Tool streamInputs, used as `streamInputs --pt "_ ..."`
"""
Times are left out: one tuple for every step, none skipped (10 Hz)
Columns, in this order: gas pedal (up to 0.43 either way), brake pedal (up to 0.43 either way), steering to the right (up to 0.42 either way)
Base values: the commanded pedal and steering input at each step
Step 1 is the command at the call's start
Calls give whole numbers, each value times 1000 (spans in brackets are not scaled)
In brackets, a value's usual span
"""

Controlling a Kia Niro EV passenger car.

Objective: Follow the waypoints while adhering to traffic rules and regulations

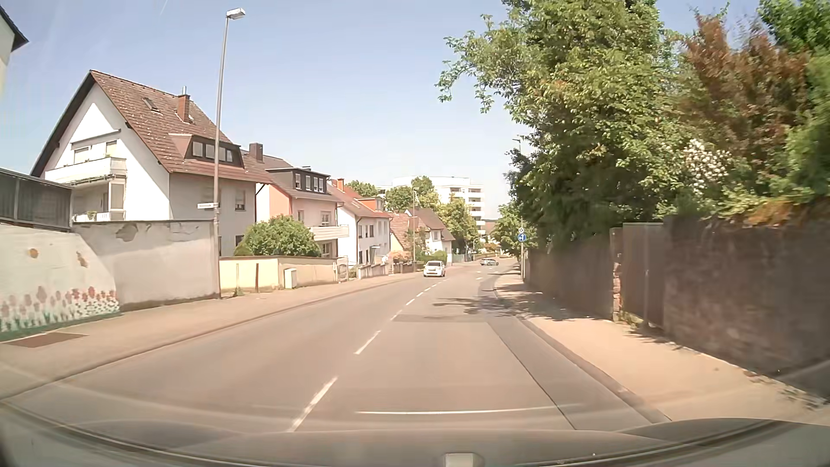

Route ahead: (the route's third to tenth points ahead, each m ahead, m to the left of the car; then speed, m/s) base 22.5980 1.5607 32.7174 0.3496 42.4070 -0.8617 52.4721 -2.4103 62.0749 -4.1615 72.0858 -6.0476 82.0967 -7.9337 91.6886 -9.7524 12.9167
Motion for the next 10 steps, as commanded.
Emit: streamInputs --pt "0 0 25" --pt "0 24 24" --pt "0 67 23" --pt "0 98 21" --pt "0 116 18" --pt "0 134 14" --pt "0 146 11" --pt "0 171 12" --pt "0 189 14" --pt "0 213 20"
